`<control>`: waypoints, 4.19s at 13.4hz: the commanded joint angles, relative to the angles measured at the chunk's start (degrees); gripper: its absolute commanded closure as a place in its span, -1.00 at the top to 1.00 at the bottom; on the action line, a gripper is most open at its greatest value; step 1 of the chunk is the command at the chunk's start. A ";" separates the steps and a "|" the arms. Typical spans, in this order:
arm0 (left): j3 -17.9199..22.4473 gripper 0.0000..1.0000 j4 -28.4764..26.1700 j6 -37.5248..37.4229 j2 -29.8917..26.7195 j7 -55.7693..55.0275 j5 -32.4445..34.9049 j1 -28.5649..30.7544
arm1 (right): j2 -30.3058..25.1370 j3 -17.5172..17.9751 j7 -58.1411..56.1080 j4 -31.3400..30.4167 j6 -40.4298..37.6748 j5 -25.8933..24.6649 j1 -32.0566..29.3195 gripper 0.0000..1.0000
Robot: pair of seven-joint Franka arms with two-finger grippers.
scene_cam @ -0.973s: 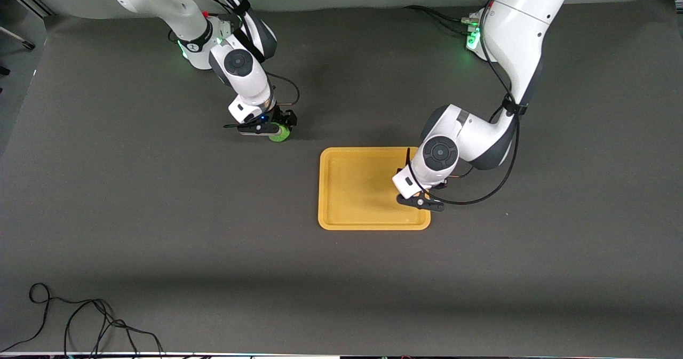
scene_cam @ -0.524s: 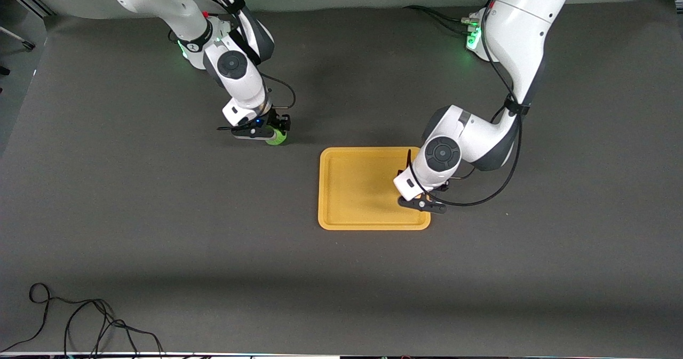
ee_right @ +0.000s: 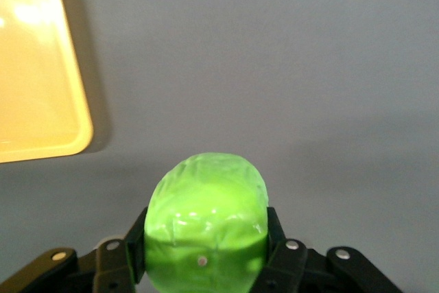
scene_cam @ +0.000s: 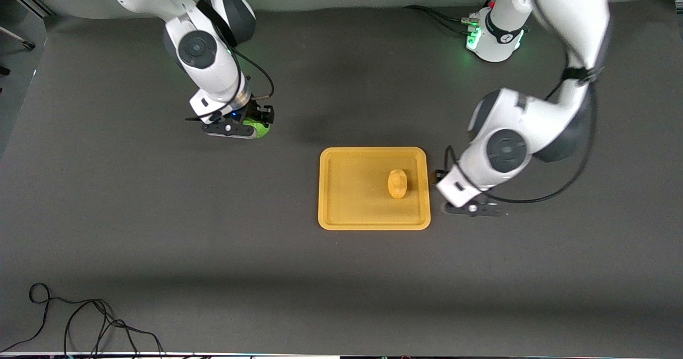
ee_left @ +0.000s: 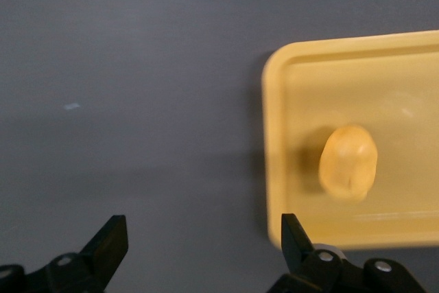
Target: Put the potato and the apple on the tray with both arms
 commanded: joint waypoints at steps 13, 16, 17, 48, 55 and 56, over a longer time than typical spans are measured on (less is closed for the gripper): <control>-0.55 1.00 18.87 -18.39 -5.57 14.33 -1.51 14.52 | 38.12 -0.23 16.13 60.17 -15.82 0.50 7.19 0.21; -0.29 0.93 18.71 -17.61 -6.17 17.55 -0.72 15.22 | 46.40 -0.15 22.57 67.85 -13.03 0.59 10.54 0.21; -0.11 0.93 18.79 -16.21 -6.52 21.32 -0.72 15.57 | 47.11 0.81 23.71 67.60 -10.66 0.59 10.98 0.21; 0.59 1.00 4.38 -8.81 -15.06 21.71 1.12 17.07 | 32.03 0.04 15.86 56.89 -19.82 2.26 6.94 1.00; 0.59 1.00 4.47 -8.90 -14.79 21.53 0.33 17.69 | 9.17 -11.82 -10.60 35.62 -22.06 2.26 3.35 1.00; 0.68 0.99 3.95 -8.99 -14.79 22.06 0.42 17.86 | 6.98 -11.83 -13.78 33.51 -22.15 2.26 0.38 1.00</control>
